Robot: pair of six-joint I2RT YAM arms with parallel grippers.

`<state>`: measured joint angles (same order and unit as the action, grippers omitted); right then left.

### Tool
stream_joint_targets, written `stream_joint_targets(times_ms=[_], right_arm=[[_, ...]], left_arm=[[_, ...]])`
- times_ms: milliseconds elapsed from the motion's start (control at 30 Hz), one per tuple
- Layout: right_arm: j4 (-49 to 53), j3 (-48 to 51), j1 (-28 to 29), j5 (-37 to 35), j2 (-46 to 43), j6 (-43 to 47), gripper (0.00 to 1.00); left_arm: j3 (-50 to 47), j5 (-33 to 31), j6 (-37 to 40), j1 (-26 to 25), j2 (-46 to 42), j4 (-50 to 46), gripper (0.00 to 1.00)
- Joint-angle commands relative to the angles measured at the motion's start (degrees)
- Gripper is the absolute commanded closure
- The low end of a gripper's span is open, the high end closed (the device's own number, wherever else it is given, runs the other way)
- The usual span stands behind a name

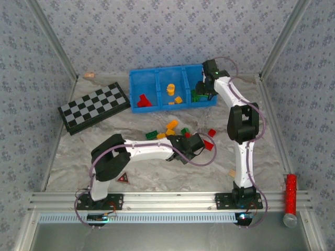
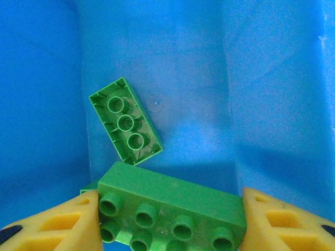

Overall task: Sort the legos into containers by color
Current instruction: Place the lego in the container, then pick up the lego from the center of the table.

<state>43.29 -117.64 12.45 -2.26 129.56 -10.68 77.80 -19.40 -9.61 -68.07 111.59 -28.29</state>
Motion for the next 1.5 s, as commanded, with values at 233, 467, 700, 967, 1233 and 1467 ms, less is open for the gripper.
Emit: stream_joint_targets(times_ms=[233, 467, 700, 967, 1233, 1467], right_arm=[[0.8, -2.2, -0.7, 1.1, 2.2, 0.1, 0.36], [0.7, -1.8, -0.7, 1.1, 0.1, 0.2, 0.28], [1.1, -1.0, -0.7, 1.5, -2.9, 0.7, 0.24], [1.4, 0.0, -0.8, 2.0, -5.9, 0.6, 0.22], [2.3, 0.2, -1.3, 2.3, -7.5, -0.1, 0.22], [2.9, 1.7, -1.5, 2.6, -9.8, -0.1, 0.20]], left_arm=[[2.5, -0.8, 1.1, -0.6, 3.1, 0.7, 0.45], [2.7, 0.1, 0.7, -0.6, 3.6, 1.0, 0.52], [2.5, 2.1, -0.5, -0.6, 4.4, 0.8, 0.64], [2.2, 2.9, -1.2, -0.6, 3.3, -0.5, 0.75], [1.3, 4.8, -2.6, -0.6, -0.6, -2.0, 0.81], [1.1, 6.7, -4.3, 0.4, -6.3, -3.2, 0.83]])
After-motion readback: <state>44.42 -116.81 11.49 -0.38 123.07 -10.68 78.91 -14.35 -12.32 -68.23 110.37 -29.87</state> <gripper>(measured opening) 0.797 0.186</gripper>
